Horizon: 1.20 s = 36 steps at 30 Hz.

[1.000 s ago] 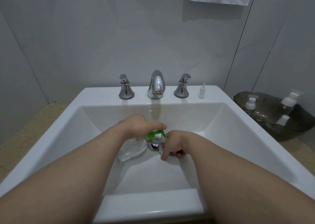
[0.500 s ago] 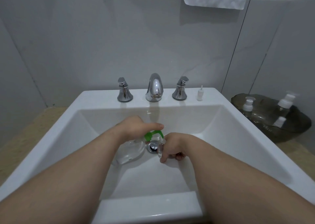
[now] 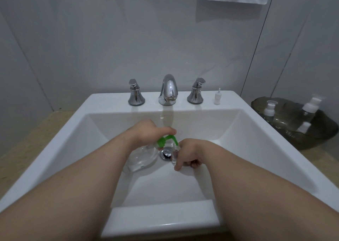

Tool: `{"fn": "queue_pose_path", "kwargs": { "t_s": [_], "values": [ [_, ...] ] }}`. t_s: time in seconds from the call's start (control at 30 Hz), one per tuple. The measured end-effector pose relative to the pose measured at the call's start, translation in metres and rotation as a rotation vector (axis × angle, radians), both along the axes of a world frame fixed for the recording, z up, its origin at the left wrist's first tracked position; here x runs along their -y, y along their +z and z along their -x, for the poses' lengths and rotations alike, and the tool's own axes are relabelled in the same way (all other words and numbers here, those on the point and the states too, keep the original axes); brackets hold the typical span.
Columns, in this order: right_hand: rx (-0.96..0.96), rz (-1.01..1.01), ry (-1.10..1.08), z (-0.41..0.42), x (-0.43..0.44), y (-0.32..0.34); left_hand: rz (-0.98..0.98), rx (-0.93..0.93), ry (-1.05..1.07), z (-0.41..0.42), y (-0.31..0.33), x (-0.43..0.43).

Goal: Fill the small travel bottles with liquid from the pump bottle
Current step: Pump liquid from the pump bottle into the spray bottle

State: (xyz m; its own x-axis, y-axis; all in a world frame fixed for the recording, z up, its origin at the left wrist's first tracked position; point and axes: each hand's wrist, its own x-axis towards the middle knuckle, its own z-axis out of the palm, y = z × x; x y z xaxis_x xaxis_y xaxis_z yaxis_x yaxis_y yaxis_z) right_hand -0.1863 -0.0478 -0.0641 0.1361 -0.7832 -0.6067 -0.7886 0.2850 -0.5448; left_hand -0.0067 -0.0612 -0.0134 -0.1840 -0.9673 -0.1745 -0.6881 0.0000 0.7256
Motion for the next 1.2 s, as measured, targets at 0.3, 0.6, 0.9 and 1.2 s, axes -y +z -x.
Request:
{"fn": "queue_pose_path", "kwargs": {
  "t_s": [0.3,0.6,0.9,1.2],
  "values": [
    [0.0,0.002,0.005,0.0001,0.0028,-0.003,0.011,-0.002,0.045,-0.0027,-0.002,0.0031],
    [-0.003,0.001,-0.027,0.0005,0.0066,-0.0051,0.038,0.058,0.072,-0.0014,-0.004,0.0051],
    [0.003,0.035,-0.035,0.0017,0.0066,-0.0055,0.084,0.147,0.099,0.0035,-0.0064,0.0044],
    [0.005,0.018,-0.039,0.0013,0.0068,-0.0077,0.086,0.166,0.106,0.004,-0.0048,0.002]
  ]
}}
